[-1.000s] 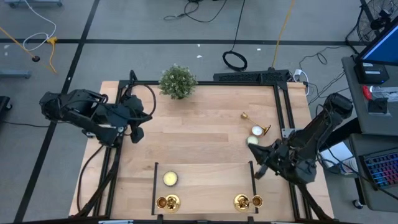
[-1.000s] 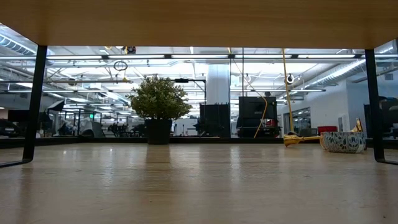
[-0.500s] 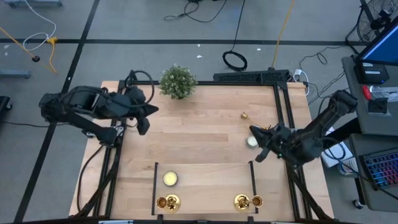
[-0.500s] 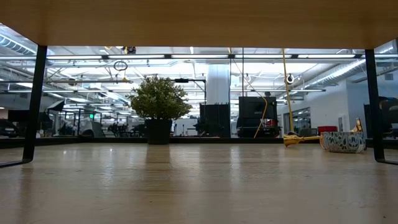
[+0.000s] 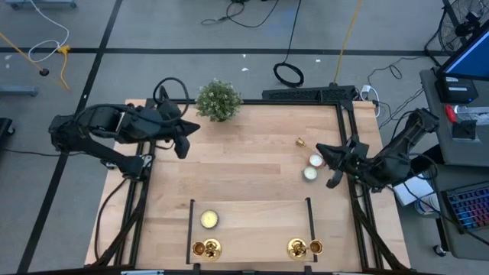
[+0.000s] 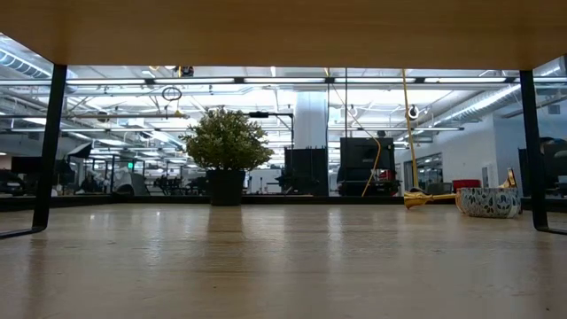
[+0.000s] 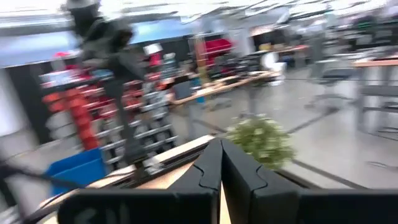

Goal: Pick & Place candle stick holders
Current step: Put the blue patterned scented candle on the shelf

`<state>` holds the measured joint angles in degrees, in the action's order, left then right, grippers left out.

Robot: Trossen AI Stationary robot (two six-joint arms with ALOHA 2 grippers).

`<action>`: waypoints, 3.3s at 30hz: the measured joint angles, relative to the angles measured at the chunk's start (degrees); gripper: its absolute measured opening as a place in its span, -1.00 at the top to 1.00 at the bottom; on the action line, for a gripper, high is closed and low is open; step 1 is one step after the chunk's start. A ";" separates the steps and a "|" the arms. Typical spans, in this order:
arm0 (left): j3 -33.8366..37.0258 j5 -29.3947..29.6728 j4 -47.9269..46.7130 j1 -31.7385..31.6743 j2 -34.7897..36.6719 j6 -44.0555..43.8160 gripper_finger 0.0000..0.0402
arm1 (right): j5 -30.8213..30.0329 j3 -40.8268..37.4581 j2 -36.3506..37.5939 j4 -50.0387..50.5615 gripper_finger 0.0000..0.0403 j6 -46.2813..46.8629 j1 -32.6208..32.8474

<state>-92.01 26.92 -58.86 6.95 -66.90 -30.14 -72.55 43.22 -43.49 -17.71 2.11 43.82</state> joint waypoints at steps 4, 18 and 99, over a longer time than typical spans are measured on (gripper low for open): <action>-0.02 0.06 0.68 -1.28 -0.34 1.15 0.99 | 8.47 0.00 3.57 10.01 1.00 6.19 -0.03; -0.02 -1.21 0.95 -4.87 -0.29 4.98 0.99 | 9.40 0.00 9.12 38.93 1.00 31.83 -0.69; 0.02 -6.01 0.36 -4.47 -0.27 7.42 0.99 | 85.70 0.22 -13.18 70.67 0.46 2.88 -50.17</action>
<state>-91.98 20.91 -58.50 2.48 -67.18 -22.72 13.15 43.44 -56.66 52.96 4.98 -6.35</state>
